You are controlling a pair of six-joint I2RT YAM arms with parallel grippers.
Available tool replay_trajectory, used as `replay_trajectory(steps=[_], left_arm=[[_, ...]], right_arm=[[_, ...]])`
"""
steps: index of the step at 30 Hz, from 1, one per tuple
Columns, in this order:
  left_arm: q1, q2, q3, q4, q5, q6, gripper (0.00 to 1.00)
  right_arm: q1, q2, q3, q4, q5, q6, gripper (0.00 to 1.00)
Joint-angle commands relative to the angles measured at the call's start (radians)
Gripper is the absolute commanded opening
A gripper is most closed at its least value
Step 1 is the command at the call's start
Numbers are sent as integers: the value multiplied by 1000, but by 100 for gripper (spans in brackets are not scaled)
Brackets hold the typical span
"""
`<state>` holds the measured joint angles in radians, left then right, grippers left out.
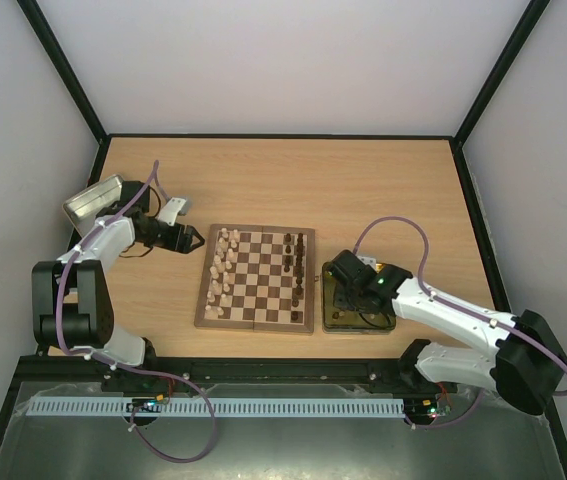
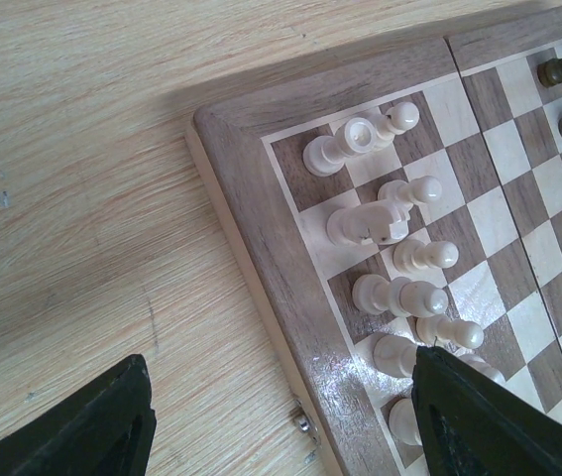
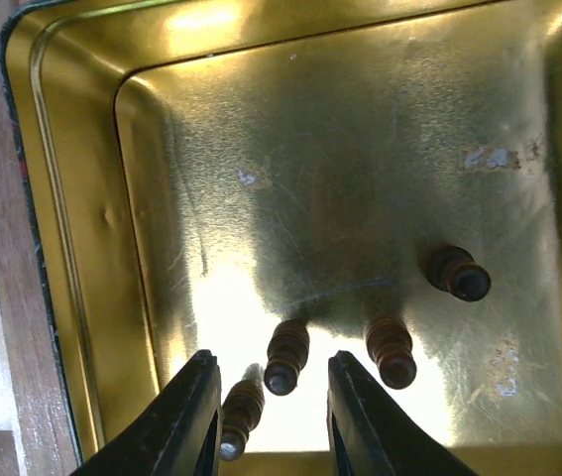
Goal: Set up the chess pieces on the board
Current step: Pick up the chess piece from the storage box.
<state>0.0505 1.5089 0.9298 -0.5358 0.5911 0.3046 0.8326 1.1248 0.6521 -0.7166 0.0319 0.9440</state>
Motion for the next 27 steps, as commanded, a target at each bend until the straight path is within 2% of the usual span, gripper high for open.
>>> replay_trajectory(steps=[1, 20, 27], left_arm=[[-4, 19, -8, 0, -1, -4, 72], [-16, 22, -6, 2, -6, -4, 72], [-18, 17, -6, 1, -10, -5, 72]], right_arm=[[-3, 11, -10, 36, -4, 12, 28], [-3, 37, -64, 64, -70, -17, 29], [-3, 68, -71, 95, -33, -22, 22]])
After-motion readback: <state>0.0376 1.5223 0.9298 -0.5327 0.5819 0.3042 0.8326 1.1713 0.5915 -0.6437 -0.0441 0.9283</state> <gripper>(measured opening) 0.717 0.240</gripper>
